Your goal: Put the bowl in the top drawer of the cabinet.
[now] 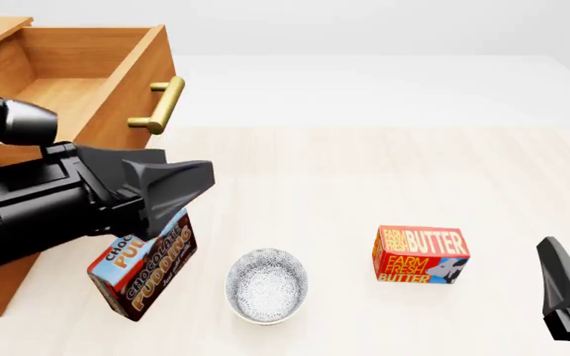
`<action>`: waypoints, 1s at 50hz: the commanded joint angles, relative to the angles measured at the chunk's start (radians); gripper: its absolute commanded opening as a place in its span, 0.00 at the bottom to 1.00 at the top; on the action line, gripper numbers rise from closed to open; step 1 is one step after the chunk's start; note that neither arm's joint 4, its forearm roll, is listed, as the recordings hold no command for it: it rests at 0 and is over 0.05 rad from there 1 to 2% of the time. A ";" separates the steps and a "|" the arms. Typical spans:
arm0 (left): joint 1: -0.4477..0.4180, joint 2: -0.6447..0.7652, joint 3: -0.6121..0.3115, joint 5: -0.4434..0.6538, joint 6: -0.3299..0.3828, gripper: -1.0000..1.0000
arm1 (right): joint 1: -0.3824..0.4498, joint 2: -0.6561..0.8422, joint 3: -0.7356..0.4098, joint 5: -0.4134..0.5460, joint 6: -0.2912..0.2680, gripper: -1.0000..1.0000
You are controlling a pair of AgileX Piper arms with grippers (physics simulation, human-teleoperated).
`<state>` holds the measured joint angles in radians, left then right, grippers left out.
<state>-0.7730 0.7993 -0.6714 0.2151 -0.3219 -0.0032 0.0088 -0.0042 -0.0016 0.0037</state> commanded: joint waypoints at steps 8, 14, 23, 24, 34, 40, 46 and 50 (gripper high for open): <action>-0.054 0.081 0.041 -0.081 -0.029 1.00 | 0.000 0.000 0.000 0.000 0.000 1.00; -0.054 0.108 0.062 -0.111 -0.046 1.00 | 0.000 0.000 0.000 0.000 0.000 1.00; -0.061 0.158 0.087 -0.162 -0.081 1.00 | 0.000 0.000 0.000 0.000 0.000 1.00; -0.060 0.164 0.089 -0.167 -0.080 1.00 | 0.000 0.000 0.000 0.000 0.000 1.00; -0.065 0.214 0.105 -0.216 -0.116 1.00 | 0.000 0.000 0.000 0.000 0.000 1.00; -0.070 0.259 0.126 -0.265 -0.146 1.00 | 0.000 0.000 0.000 0.000 0.000 1.00; -0.067 0.277 0.131 -0.282 -0.148 1.00 | 0.000 0.000 0.000 0.000 0.000 1.00; -0.070 0.297 0.147 -0.308 -0.165 1.00 | 0.000 0.000 0.000 0.000 0.000 1.00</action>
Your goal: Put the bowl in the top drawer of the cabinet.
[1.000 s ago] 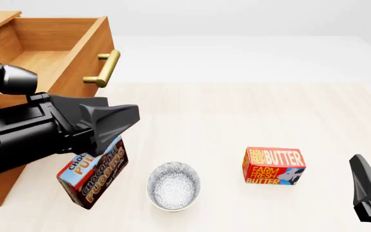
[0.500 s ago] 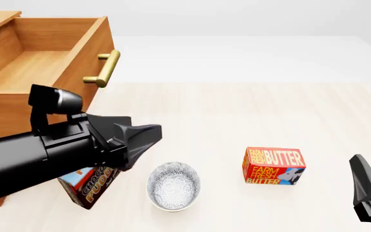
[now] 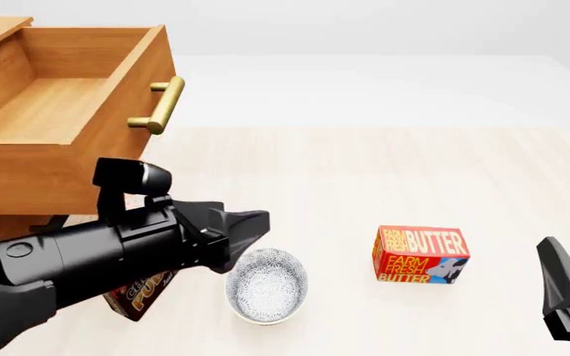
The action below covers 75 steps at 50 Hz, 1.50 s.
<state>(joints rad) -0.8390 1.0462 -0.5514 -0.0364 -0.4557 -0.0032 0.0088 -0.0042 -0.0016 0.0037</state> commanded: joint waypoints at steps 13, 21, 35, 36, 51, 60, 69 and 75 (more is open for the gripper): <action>0.010 0.091 0.052 -0.099 -0.040 1.00 | 0.000 0.000 0.000 0.000 0.000 1.00; 0.032 0.130 0.071 -0.135 -0.055 1.00 | 0.000 0.000 0.000 0.000 0.000 1.00; 0.069 0.206 0.086 -0.193 -0.077 1.00 | 0.000 0.000 0.000 0.000 0.000 1.00; 0.078 0.219 0.088 -0.202 -0.080 1.00 | 0.000 0.000 0.000 0.000 0.000 1.00; 0.104 0.288 0.095 -0.248 -0.088 1.00 | 0.000 0.000 0.000 0.000 0.000 1.00; 0.114 0.312 0.102 -0.264 -0.091 1.00 | 0.000 0.000 0.000 0.000 0.000 1.00; 0.135 0.334 0.107 -0.273 -0.086 1.00 | 0.000 0.000 0.000 0.000 0.000 1.00; 0.139 0.359 0.111 -0.290 -0.096 1.00 | 0.000 0.000 0.000 0.000 0.000 1.00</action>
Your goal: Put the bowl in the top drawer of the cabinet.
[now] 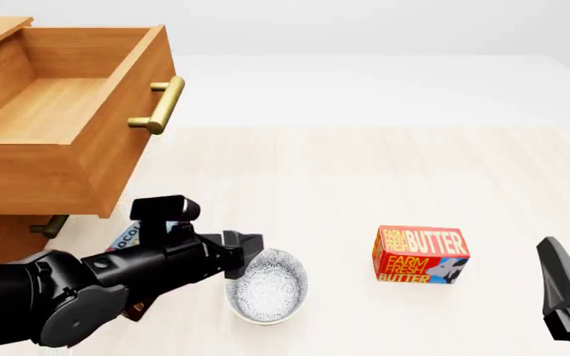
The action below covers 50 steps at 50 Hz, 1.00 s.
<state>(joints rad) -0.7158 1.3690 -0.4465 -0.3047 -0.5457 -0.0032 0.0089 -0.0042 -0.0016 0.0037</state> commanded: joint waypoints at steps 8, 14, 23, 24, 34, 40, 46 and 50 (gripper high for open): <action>0.029 0.073 0.004 -0.040 -0.003 1.00 | 0.000 0.000 0.000 0.000 0.000 1.00; 0.037 0.107 0.002 -0.060 -0.008 1.00 | 0.000 0.000 0.000 0.000 0.000 1.00; 0.026 0.169 0.001 -0.098 -0.035 1.00 | 0.000 0.000 0.000 0.000 0.000 1.00; 0.019 0.180 0.006 -0.111 -0.060 1.00 | 0.000 0.000 0.000 0.000 0.000 1.00; 0.007 0.214 0.008 -0.134 -0.070 1.00 | 0.000 0.000 0.000 0.000 0.000 1.00; 0.007 0.235 0.009 -0.141 -0.068 1.00 | 0.000 0.000 0.000 0.000 0.000 1.00; 0.003 0.254 0.013 -0.155 -0.080 1.00 | 0.000 0.000 0.000 0.000 0.000 1.00; -0.002 0.279 0.014 -0.168 -0.089 1.00 | 0.000 0.000 0.000 0.000 0.000 1.00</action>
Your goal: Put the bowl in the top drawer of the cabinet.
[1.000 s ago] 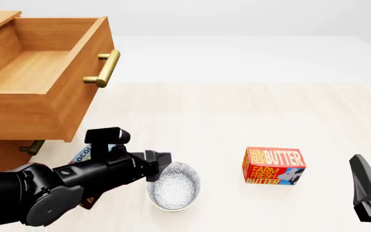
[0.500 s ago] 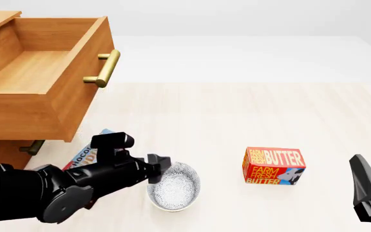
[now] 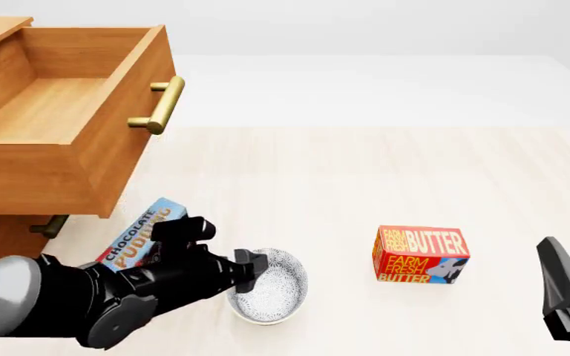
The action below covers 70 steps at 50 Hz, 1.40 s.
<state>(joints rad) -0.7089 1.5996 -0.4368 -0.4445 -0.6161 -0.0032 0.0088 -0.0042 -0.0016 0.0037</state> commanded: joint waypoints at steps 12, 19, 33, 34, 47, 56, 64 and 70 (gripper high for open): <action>-0.028 0.116 0.009 -0.071 -0.056 1.00 | 0.000 0.000 0.000 0.000 0.000 1.00; -0.028 0.124 0.008 -0.075 -0.057 1.00 | 0.000 0.000 0.000 0.000 0.000 1.00; -0.033 0.032 0.012 -0.045 0.002 0.00 | 0.000 0.000 0.000 0.000 0.000 1.00; -0.032 0.029 0.012 -0.041 0.003 0.00 | 0.000 0.000 0.000 0.000 0.000 1.00; -0.016 -0.058 0.005 0.013 0.079 0.00 | 0.000 0.000 0.000 0.000 0.000 1.00; -0.011 -0.105 0.001 0.047 0.119 0.00 | 0.000 0.000 0.000 0.000 0.000 1.00; -0.002 -0.170 -0.005 0.092 0.193 0.00 | 0.000 0.000 0.000 0.000 0.000 1.00; -0.007 -0.204 -0.007 0.114 0.227 0.00 | 0.000 0.000 0.000 0.000 0.000 1.00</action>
<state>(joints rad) -0.7159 1.4616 -0.4355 -0.3702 -0.4549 -0.0032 0.0088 -0.0041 -0.0016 0.0038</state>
